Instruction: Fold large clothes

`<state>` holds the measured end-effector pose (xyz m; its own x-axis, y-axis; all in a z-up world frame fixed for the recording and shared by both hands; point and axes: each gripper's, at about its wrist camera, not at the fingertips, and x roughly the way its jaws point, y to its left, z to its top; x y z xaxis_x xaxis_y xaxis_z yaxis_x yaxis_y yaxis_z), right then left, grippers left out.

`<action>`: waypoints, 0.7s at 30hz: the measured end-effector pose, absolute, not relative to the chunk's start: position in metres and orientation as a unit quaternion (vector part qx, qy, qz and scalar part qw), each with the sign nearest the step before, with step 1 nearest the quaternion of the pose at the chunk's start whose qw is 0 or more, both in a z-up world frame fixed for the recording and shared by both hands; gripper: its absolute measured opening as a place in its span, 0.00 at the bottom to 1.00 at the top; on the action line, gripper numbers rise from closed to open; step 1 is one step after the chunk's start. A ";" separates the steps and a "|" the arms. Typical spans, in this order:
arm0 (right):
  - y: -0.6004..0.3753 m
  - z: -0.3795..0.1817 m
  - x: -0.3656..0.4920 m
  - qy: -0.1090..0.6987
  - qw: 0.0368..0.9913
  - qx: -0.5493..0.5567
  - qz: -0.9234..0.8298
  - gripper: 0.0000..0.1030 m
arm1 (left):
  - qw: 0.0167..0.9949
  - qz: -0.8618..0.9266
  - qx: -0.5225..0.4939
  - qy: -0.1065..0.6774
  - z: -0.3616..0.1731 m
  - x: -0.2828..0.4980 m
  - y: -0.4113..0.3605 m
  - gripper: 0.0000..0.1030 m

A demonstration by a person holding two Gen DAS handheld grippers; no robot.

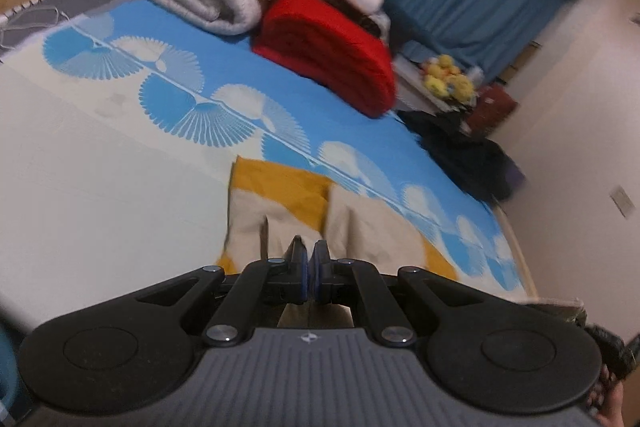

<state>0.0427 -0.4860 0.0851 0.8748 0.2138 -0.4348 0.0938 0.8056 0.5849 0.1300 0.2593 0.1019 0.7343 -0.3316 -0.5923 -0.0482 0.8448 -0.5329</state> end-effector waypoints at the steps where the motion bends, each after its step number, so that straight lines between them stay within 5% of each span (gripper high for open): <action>1: -0.480 0.073 0.066 0.259 0.915 0.309 0.021 0.00 | 0.888 -0.073 -0.279 0.357 0.087 0.158 0.259 0.07; 6: -0.467 0.025 0.170 0.288 0.912 0.290 -0.048 0.11 | 0.888 -0.024 -0.299 0.349 0.032 0.241 0.258 0.37; 13: -0.469 -0.032 0.190 0.353 0.883 0.306 -0.048 0.22 | 0.876 -0.013 -0.288 0.387 0.007 0.252 0.258 0.49; 21: -0.455 -0.076 0.201 0.433 0.857 0.277 -0.038 0.52 | 0.856 0.014 -0.229 0.463 -0.040 0.266 0.247 0.58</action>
<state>0.2012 -0.4551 -0.0759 0.6219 0.1756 -0.7631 0.3045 0.8436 0.4422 0.2658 0.2468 -0.0399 0.5703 -0.1880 -0.7996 -0.2367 0.8946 -0.3791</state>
